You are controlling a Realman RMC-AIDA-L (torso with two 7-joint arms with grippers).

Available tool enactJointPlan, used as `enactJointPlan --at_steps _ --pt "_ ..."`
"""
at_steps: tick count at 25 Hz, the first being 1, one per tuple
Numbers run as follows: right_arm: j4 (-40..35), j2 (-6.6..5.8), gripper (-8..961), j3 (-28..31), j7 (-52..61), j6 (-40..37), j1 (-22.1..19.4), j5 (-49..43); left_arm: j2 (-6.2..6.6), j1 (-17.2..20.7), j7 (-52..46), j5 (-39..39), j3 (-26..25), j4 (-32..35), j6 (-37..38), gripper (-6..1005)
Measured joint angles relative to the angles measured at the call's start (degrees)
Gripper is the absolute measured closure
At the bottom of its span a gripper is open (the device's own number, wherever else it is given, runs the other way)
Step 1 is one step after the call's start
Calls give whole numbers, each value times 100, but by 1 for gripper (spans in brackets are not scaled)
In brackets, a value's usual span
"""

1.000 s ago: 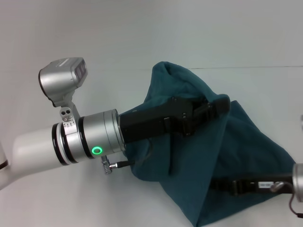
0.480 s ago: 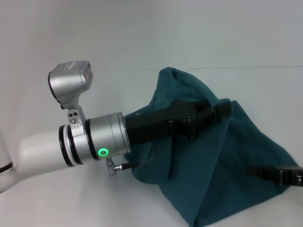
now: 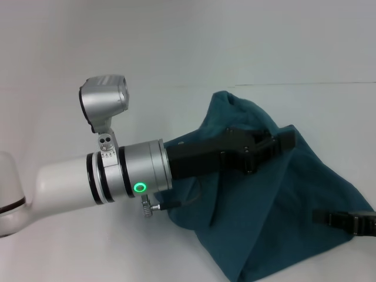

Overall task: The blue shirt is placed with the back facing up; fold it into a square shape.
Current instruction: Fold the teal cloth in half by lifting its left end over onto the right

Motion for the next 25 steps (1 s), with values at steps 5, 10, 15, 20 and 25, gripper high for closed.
enactJointPlan --at_steps 5,10,15,20,25 --pt "9 0 908 216 -3 -124 -36 -1 0 0 287 -105 -43 -181 -84 969" --pt "12 -7 869 396 -15 -220 -46 -1 0 -8 593 -121 12 -290 -71 899" --pt "12 -17 769 575 -19 -307 -33 -3 0 -25 680 -101 258 -296 -83 729" --pt "4 -18 655 763 -21 -455 2 -7 0 -16 674 -105 309 -297 -167 535" --pt "-20 -18 508 802 -23 -542 0 -10 0 -5 631 -88 313 -290 -203 366"
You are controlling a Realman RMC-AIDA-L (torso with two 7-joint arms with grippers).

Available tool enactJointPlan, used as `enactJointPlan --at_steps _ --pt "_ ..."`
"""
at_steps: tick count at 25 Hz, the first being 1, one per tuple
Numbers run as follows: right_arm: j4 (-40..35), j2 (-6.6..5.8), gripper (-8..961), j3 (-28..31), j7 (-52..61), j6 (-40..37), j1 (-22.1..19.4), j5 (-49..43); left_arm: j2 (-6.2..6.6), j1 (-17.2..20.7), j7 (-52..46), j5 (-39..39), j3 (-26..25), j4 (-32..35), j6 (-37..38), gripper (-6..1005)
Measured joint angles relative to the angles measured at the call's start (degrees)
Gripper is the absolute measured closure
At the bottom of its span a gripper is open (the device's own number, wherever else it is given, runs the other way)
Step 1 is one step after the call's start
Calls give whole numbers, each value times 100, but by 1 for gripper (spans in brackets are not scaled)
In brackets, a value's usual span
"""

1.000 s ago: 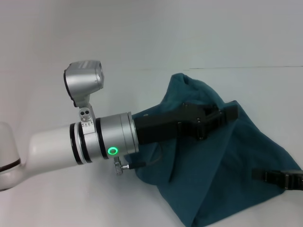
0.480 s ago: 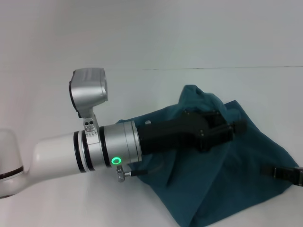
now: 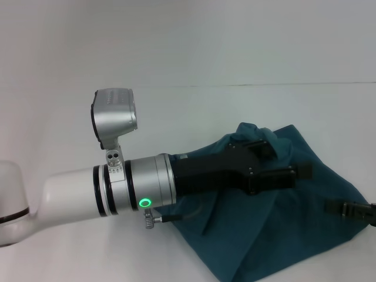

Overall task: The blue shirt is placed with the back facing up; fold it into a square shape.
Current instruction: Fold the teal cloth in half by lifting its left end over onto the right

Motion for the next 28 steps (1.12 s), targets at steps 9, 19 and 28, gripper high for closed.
enactJointPlan --at_steps 9,19,28 --pt "-2 15 394 305 -142 -367 -8 8 11 228 -137 -28 48 431 83 137" --pt "11 31 383 528 -97 -541 120 59 6 628 -625 -49 324 1246 60 108" --pt "16 13 368 613 -141 -481 150 30 0 125 -639 -67 1146 651 -402 109"
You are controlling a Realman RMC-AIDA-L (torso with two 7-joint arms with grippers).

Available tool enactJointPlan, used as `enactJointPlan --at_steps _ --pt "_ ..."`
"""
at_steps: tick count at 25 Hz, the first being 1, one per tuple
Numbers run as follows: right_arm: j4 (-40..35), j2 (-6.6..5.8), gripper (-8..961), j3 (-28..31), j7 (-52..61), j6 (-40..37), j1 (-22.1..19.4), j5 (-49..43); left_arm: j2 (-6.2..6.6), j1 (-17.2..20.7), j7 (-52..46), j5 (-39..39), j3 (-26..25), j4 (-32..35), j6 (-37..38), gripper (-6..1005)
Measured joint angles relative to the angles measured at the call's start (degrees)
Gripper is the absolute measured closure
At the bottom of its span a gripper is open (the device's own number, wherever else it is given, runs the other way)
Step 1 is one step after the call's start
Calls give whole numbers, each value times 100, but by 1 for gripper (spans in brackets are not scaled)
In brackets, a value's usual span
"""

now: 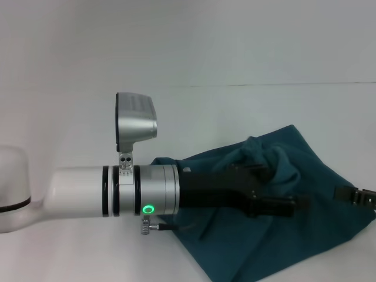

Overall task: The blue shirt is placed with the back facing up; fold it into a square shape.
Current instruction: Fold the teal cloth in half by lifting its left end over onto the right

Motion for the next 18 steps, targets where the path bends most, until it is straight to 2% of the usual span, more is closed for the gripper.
enactJointPlan --at_steps 1,9,14,18 --pt "1 0 367 4 -4 5 -6 -4 0 40 -65 49 124 46 -265 109" --pt "4 2 353 62 44 -6 -34 -13 15 361 -134 157 543 560 -882 109" --pt "4 5 345 70 75 -4 -7 -18 10 595 -142 124 509 911 -670 110" --pt "7 5 339 71 84 35 27 -29 9 762 -147 28 255 1228 -249 110"
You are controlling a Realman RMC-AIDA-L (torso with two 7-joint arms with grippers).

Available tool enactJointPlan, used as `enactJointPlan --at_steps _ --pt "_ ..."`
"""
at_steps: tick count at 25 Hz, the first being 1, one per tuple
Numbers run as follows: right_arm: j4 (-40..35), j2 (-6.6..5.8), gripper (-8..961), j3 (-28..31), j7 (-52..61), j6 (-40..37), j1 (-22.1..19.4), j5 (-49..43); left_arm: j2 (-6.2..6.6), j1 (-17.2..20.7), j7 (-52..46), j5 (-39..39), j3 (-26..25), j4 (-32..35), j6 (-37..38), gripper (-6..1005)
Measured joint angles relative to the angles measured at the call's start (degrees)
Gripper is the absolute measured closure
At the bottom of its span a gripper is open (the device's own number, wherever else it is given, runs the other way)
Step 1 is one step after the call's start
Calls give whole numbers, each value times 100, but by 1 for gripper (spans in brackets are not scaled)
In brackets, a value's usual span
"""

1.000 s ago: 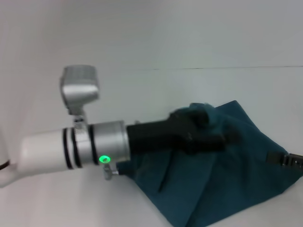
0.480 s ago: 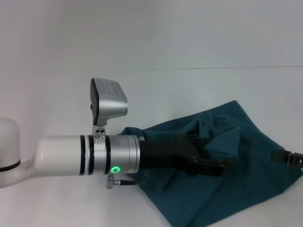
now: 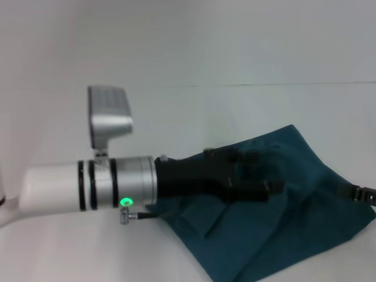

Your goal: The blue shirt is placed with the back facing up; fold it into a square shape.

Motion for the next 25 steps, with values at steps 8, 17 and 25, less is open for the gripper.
enactJointPlan --at_steps 8,17,25 --pt "-8 8 326 -57 30 51 97 -10 34 245 34 -166 -1189 231 740 110" --pt "-1422 -7 311 194 755 -292 5 -409 55 687 20 -168 -1743 527 747 111" --pt "-1875 0 298 1264 1236 -850 -10 -654 53 774 183 -96 -1843 548 622 112"
